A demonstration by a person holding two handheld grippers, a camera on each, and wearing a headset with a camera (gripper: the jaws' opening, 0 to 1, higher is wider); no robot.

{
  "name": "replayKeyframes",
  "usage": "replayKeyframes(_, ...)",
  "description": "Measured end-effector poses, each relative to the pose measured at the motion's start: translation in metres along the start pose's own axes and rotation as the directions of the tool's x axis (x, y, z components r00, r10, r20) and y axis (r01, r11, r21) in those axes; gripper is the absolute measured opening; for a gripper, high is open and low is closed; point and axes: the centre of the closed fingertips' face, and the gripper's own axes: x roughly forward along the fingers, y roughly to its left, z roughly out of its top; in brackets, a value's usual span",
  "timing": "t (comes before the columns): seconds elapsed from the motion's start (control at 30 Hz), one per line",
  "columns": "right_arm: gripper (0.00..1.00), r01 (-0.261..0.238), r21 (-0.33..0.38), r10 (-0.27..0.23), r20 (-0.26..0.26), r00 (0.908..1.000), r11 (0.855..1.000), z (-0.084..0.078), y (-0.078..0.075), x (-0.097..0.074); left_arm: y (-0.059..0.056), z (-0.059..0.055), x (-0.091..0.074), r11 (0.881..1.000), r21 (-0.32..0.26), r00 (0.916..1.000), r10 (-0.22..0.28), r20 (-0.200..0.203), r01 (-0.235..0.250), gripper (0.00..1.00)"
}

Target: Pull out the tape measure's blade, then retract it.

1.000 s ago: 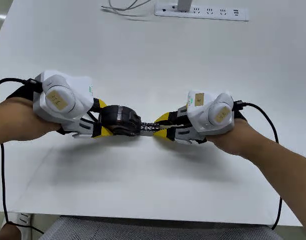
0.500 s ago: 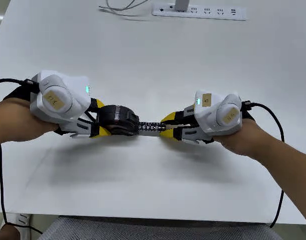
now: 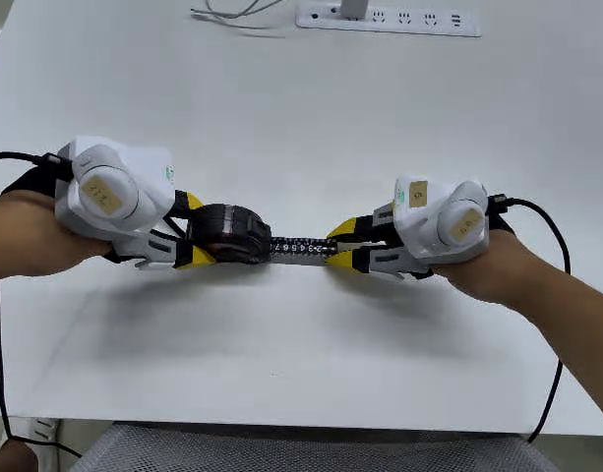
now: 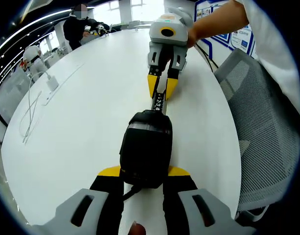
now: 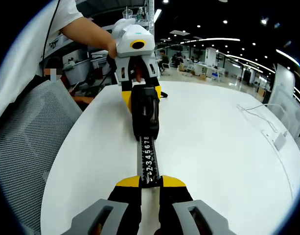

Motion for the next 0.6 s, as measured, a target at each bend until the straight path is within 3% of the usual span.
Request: replayKeyframes(0.6,0.08,0.000,-0.004,0.000,-0.011,0.9999,1.000,-0.0030,0.0013,-0.0051,-0.0004,-0.0003,-0.0001,1.000,-0.003,1.0000,0.000,0.000,0.000,0.26)
